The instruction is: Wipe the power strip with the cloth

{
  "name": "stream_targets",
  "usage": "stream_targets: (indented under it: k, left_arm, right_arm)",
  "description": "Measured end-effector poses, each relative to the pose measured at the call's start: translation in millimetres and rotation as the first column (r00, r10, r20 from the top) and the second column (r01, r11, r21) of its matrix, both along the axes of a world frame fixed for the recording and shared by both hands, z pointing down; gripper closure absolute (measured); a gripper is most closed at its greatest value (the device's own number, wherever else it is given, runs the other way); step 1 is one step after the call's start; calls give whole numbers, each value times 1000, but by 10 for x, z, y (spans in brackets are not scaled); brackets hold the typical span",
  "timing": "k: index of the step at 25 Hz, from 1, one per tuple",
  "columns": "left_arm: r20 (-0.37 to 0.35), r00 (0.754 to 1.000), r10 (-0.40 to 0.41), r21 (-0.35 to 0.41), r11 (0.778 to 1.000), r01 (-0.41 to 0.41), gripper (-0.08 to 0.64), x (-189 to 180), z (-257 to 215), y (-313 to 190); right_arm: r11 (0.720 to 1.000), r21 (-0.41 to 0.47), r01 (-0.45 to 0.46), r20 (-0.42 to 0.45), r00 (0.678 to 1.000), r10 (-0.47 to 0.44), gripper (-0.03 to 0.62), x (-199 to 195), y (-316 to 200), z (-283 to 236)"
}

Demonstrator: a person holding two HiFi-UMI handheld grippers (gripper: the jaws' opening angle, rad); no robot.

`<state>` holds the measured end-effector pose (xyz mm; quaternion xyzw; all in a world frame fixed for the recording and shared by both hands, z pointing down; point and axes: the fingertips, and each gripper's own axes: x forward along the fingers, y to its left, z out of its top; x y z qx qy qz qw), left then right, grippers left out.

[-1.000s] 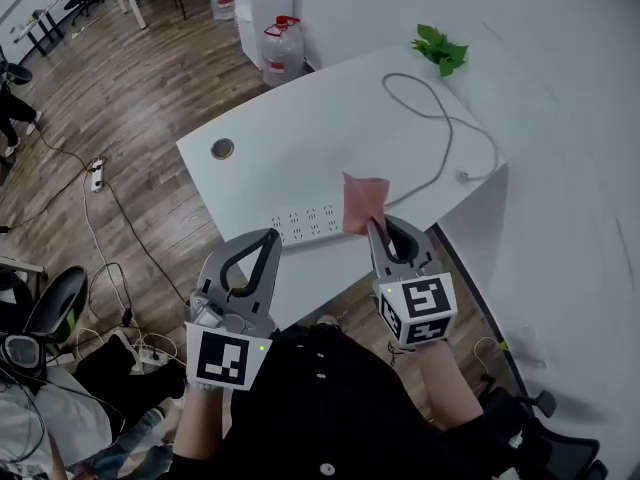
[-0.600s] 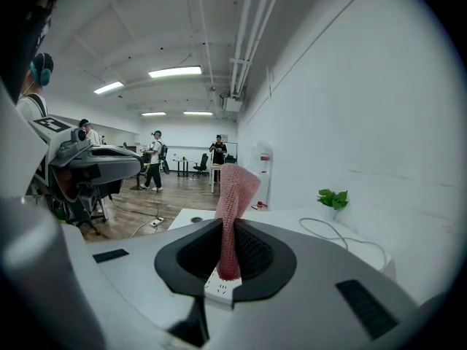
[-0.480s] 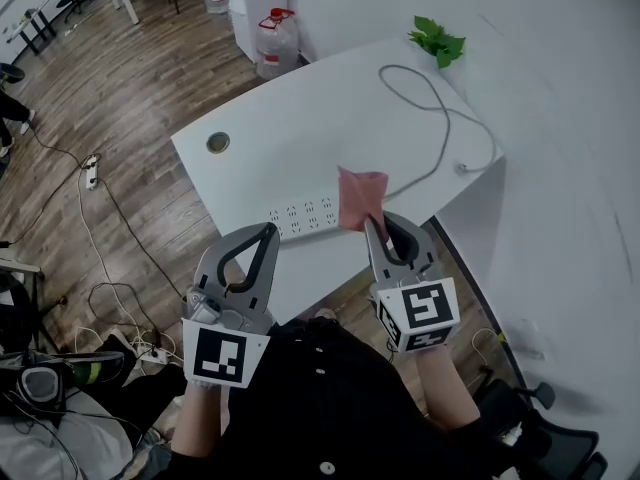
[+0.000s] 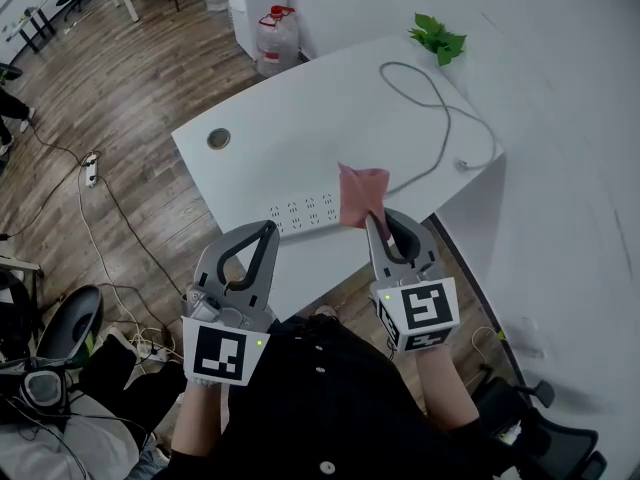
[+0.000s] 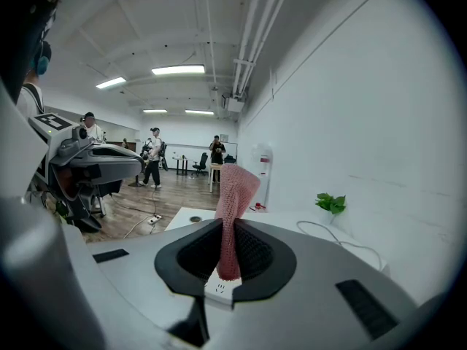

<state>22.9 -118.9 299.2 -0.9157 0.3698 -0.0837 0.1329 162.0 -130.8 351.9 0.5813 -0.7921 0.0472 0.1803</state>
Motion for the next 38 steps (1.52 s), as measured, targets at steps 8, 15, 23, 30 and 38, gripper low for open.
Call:
stream_targets:
  k: [8,15,23,30,38]
  left_arm:
    - [-5,1000,2,20,1000,-2,546,-21,-18,7]
    - [0,1000,-5,-1,1000,5,546,-9,-3,6]
    - [-4,1000,-14,-11,1000,14,546,-45,19,21]
    - [2,1000,-7,-6,1000,7,546,-39,25,19]
    - [11,1000,-11,-12,1000,11,546,-29,55,-8]
  right_arm:
    - [1000,-1,7,-3,1000,-7,531,-41,5,11]
    - [1000,3,15,-3,1000,-15,531,-43,5,-22]
    - [1000,-2,25,-6,1000,-25,531,-80,19,-8]
    - [999,-11,40,-4,999,-40,531,-142,25,38]
    - [999,-10,43,-5,999,-43,531,-126,-15,46]
